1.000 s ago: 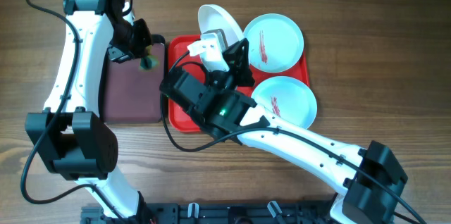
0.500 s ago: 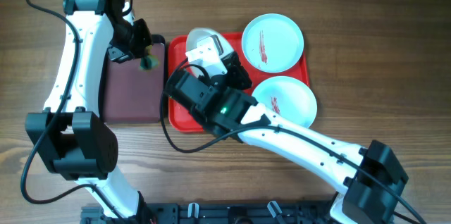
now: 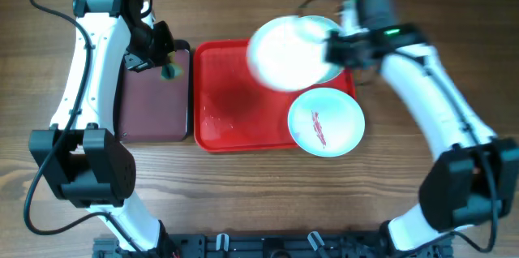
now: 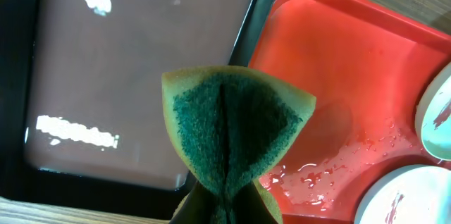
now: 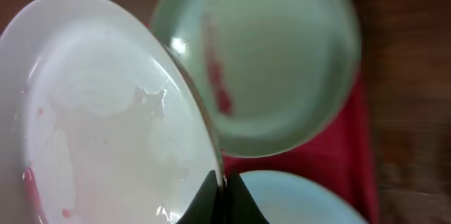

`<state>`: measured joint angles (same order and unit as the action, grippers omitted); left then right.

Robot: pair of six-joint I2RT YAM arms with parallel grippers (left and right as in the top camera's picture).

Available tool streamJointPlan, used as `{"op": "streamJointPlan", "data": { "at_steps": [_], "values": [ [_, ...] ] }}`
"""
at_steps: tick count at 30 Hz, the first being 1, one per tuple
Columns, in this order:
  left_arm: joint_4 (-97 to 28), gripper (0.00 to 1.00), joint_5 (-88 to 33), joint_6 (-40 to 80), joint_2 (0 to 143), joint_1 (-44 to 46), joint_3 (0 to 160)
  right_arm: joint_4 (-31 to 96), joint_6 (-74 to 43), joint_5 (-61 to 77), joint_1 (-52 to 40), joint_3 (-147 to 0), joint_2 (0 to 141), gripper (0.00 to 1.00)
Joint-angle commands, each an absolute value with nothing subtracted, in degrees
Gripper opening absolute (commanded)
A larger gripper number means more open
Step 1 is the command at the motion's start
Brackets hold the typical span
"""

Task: Clean dirty plates on tray and stack at the side
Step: 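Carry the white plate right and set it on the table beside the tray, then release the white plate and move the right gripper to a blue plate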

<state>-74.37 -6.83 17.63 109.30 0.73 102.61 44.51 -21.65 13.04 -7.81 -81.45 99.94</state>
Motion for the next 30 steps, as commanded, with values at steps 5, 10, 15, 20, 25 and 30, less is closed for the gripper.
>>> {"op": "streamJointPlan", "data": {
  "at_steps": [5,10,15,20,25,30],
  "values": [
    [-74.2,0.04,-6.4,17.1,109.1,0.8,103.0,47.6,-22.7,10.0,13.8,-80.1,98.0,0.04],
    [-74.2,0.04,-6.5,18.0,109.1,0.8,103.0,46.7,-25.9,3.6,20.8,-74.8,98.0,0.04],
    [-74.2,0.04,-6.5,18.4,109.1,0.8,103.0,42.9,-27.4,-0.9,24.2,-68.8,98.0,0.04],
    [-74.2,0.04,-6.5,18.4,109.1,0.8,103.0,39.6,-29.1,-3.7,24.8,-66.0,98.0,0.04],
    [-74.2,0.04,-6.5,18.4,109.1,0.8,103.0,39.6,-28.4,-5.1,24.8,-66.0,98.0,0.49],
    [-74.5,0.04,-6.5,18.4,109.1,0.8,103.0,44.4,-18.2,12.8,24.4,-69.4,97.7,0.52]
  ]
}}
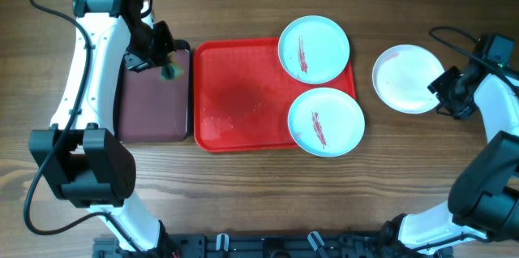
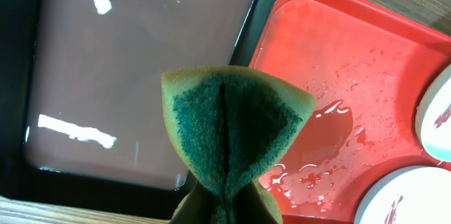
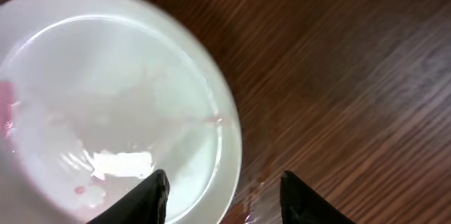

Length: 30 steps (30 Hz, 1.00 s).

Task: Clean dirty plates on tray and stack at the side
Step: 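Release the white plate and move the right gripper to a blue plate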

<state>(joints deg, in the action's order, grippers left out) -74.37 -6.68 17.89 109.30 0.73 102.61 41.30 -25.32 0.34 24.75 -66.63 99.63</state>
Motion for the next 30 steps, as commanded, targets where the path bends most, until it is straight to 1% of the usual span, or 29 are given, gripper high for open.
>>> {"op": "streamJointPlan", "data": {
  "at_steps": [1,3,6,9,16,17,18,24,26,27,28,29,30],
  "values": [
    [-74.7,0.04,-6.5,18.4,109.1,0.8,103.0,46.2,-16.4,15.8,24.1,-70.5,97.5,0.52],
    [-74.8,0.04,-6.5,18.4,109.1,0.8,103.0,51.1,-13.4,20.8,22.2,-72.5,96.5,0.52],
    [-74.8,0.04,-6.5,18.4,109.1,0.8,103.0,55.5,-12.6,21.1,18.2,-72.6,95.8,0.52],
    [-74.8,0.04,-6.5,18.4,109.1,0.8,103.0,56.7,-12.0,19.9,13.5,-71.3,95.8,0.52],
    [-74.8,0.04,-6.5,18.4,109.1,0.8,103.0,55.5,-12.1,16.1,6.3,-64.5,96.3,0.51],
    [-74.8,0.04,-6.5,18.4,109.1,0.8,103.0,55.0,-12.1,15.8,5.7,-63.3,96.3,0.47],
    [-74.8,0.04,-6.5,18.4,109.1,0.8,103.0,54.6,-12.3,15.5,5.4,-62.3,96.3,0.45],
    [-74.8,0.04,-6.5,18.4,109.1,0.8,103.0,46.7,-12.4,15.5,4.8,-54.4,96.3,0.42],
    [-74.8,0.04,-6.5,18.4,109.1,0.8,103.0,44.7,-12.4,15.5,4.8,-52.9,96.3,0.36],
    [-74.8,0.04,-6.5,18.4,109.1,0.8,103.0,44.3,-12.4,15.5,4.8,-52.8,96.3,0.26],
    [-74.8,0.04,-6.5,18.4,109.1,0.8,103.0,44.1,-12.6,15.5,4.8,-52.8,96.3,0.20],
    [-74.8,0.04,-6.5,18.4,109.1,0.8,103.0,43.6,-12.7,15.4,4.8,-52.8,96.3,0.09],
    [-74.8,0.04,-6.5,18.4,109.1,0.8,103.0,43.4,-13.1,15.5,4.8,-52.8,96.3,0.05]
  ]
}}
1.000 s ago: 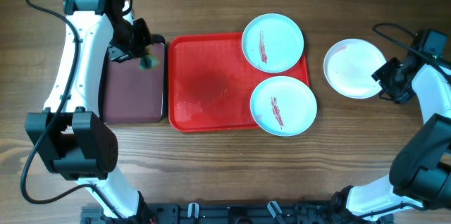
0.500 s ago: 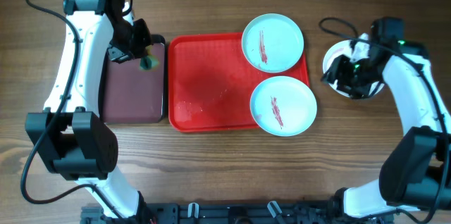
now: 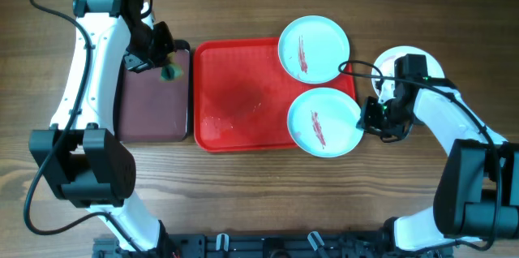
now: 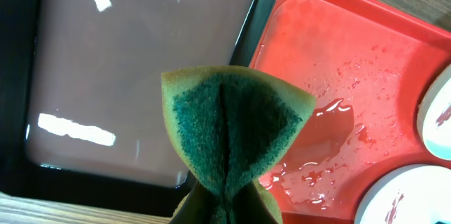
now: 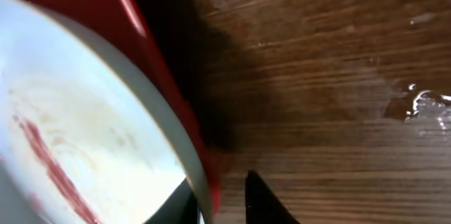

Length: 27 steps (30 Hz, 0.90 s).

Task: Clean dirty plates on tray and stack at the side
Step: 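Release the white plate and move the right gripper to a blue plate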

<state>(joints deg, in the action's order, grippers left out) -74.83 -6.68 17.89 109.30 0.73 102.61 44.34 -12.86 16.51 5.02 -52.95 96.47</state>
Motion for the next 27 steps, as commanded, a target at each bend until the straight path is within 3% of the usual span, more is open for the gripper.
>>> {"op": "streamJointPlan", "data": {
  "at_steps": [1,11,20,27],
  "values": [
    [-74.9,0.04,-6.5,18.4,109.1,0.8,103.0,43.3,-13.7,15.5,4.8,-52.8,96.3,0.04],
    [-74.8,0.04,-6.5,18.4,109.1,0.8,103.0,47.2,-14.0,21.5,2.7,-52.9,88.9,0.04],
    [-74.8,0.04,-6.5,18.4,109.1,0.8,103.0,35.7,-37.8,16.1,-17.0,-52.9,85.9,0.04],
    [-74.8,0.04,-6.5,18.4,109.1,0.8,103.0,21.4,-50.4,10.5,-28.8,-52.9,95.8,0.04]
  ]
}}
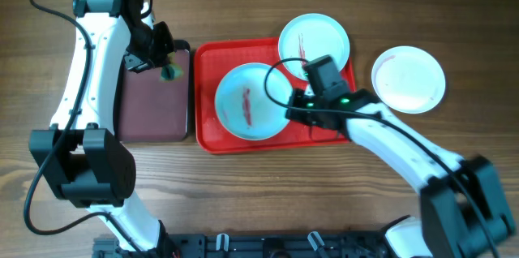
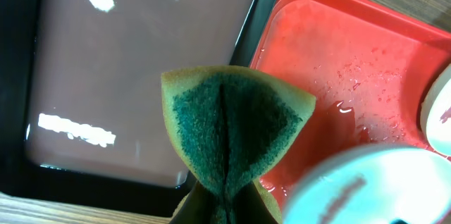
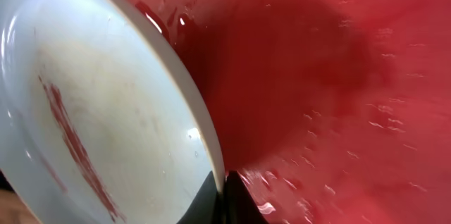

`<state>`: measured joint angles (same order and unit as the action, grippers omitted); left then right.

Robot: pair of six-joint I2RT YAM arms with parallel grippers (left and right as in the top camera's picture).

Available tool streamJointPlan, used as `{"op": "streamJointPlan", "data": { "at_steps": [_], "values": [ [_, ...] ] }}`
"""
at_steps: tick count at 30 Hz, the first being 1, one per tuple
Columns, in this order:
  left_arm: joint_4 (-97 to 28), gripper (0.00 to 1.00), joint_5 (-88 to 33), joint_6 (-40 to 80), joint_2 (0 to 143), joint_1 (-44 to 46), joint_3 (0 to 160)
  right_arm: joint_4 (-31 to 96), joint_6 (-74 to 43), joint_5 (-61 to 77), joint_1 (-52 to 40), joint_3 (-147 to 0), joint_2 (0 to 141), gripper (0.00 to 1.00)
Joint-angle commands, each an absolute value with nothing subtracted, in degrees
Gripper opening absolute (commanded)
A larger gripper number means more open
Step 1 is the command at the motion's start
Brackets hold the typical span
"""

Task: Clean dirty plates on tray and stack at the side
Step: 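Release the white plate and move the right gripper to a blue plate, then grip the lower blue plate rim with the right gripper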

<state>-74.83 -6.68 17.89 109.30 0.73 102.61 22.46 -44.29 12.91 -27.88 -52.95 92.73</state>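
Note:
Over the middle of the red tray (image 1: 211, 132) hangs a pale blue plate (image 1: 250, 101) with a red smear, my right gripper (image 1: 293, 104) shut on its right rim. From the right wrist the plate (image 3: 99, 111) tilts above the wet tray floor (image 3: 338, 76), the gripper (image 3: 220, 192) pinching its edge. A second smeared plate (image 1: 314, 40) lies at the tray's back right corner. A wiped white plate (image 1: 408, 79) rests on the table to the right. My left gripper (image 1: 169, 70) is shut on a green-and-yellow sponge (image 2: 236, 129) over the basin's right edge.
A dark basin of brownish water (image 1: 150, 96) stands left of the tray, seen also from the left wrist as the basin (image 2: 134, 76). Water and red streaks pool on the tray floor (image 2: 338, 76). Bare wooden table (image 1: 340, 201) lies in front.
My right gripper was at the near plate's right rim at the tray's front right. Now it holds that plate over the tray's middle left. The left arm and sponge have not moved.
My right gripper first held a white plate above the tray's back. Then that plate lay on the table at the right and the gripper was open beside it. Then it reached the near smeared plate's rim, and now holds that plate over the tray's middle.

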Motion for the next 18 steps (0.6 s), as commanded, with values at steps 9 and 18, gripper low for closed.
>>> {"op": "streamJointPlan", "data": {
  "at_steps": [9,18],
  "values": [
    [-74.8,0.04,-6.5,18.4,109.1,0.8,103.0,13.3,-54.0,12.9,-29.7,-52.9,103.4,0.28],
    [-74.4,0.04,-6.5,18.4,109.1,0.9,103.0,11.9,-43.0,9.4,-28.9,-55.7,103.7,0.39]
  ]
}}
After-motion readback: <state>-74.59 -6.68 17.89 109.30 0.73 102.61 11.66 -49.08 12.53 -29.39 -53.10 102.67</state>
